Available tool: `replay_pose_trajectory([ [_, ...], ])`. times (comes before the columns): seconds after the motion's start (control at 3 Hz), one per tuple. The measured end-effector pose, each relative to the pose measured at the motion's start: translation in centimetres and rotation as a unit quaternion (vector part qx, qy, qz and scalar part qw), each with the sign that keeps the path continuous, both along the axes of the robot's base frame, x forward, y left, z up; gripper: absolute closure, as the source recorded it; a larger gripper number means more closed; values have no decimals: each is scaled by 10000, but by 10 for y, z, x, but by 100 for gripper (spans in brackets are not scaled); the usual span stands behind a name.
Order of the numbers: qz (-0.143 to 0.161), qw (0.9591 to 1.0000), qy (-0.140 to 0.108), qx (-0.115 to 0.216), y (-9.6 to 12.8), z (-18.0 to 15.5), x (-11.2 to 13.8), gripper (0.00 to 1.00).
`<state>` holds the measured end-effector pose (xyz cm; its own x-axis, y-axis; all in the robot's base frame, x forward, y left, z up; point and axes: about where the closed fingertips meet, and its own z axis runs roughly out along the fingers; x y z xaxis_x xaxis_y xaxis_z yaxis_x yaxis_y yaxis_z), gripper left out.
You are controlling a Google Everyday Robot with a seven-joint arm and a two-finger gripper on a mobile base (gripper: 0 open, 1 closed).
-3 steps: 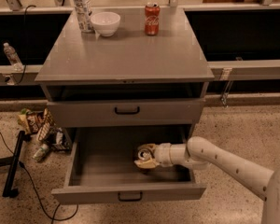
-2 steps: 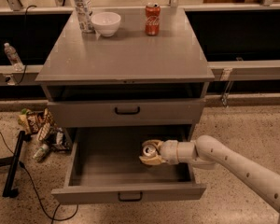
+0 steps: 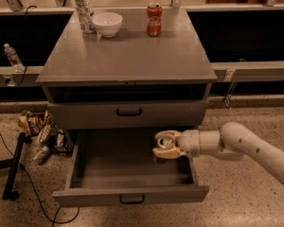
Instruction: Pick orange can from middle drawer and place on counter
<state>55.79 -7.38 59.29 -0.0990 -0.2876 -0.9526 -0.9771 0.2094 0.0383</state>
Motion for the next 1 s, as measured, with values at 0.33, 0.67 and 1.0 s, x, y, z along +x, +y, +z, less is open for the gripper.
replay_pose_trajectory([
  [0.33, 350, 9987, 264, -258, -13, 63, 5, 100],
  [0.67, 666, 9965, 451, -229, -14, 77, -8, 100],
  [1.0, 667, 9966, 421, -235, -14, 80, -9, 100],
])
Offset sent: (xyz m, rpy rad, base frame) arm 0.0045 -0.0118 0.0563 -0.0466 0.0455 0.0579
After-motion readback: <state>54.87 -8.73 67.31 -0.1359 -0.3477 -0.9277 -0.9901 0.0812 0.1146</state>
